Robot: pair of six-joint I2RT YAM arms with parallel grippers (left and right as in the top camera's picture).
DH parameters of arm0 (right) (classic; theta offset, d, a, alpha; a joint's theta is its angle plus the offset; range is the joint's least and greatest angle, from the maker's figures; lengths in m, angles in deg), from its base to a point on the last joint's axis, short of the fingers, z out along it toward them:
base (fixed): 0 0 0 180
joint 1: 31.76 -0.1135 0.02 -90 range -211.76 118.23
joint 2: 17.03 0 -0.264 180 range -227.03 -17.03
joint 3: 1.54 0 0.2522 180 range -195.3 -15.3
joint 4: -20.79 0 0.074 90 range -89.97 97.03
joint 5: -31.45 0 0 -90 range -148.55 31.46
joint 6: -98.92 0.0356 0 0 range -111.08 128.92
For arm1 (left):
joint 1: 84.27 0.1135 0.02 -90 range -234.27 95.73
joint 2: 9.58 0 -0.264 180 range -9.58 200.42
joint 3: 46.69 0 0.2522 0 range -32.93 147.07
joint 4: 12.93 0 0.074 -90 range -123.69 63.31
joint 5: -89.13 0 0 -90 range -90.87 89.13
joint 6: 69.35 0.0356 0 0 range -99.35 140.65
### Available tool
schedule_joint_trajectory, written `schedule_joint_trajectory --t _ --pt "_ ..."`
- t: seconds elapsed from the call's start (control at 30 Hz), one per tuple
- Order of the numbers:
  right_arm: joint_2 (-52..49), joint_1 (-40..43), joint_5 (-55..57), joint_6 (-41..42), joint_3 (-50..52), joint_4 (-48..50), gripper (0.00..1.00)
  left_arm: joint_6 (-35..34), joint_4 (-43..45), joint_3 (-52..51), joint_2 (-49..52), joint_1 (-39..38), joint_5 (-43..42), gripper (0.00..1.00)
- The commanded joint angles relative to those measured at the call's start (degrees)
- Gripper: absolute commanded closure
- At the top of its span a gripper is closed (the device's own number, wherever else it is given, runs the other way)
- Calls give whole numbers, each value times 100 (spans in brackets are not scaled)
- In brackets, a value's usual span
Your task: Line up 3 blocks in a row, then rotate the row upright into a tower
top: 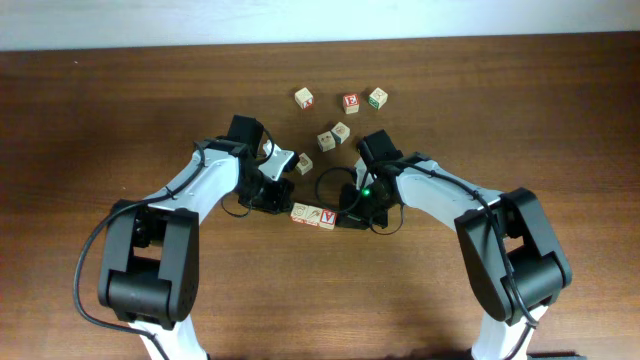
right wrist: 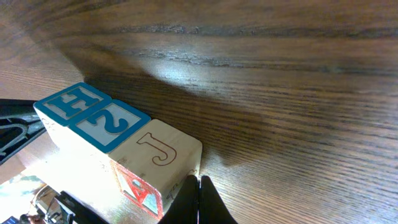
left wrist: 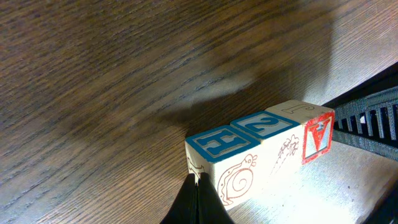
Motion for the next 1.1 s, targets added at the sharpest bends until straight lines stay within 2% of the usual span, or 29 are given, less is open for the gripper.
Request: schedule_joint_trajectory --t 0.0,0.3,0.57,1.07 --pt "63 -46 4 4 52 26 96 -59 11 -55 74 -9 -48 100" --pt "337 -160 59 -435 48 282 96 -98 11 -55 74 -9 -63 100" --pt "763 -374 444 -470 7 256 96 -166 11 -55 74 -9 -61 100" --pt "796 -691 503 -533 -310 210 96 -184 9 -55 74 -9 -61 100"
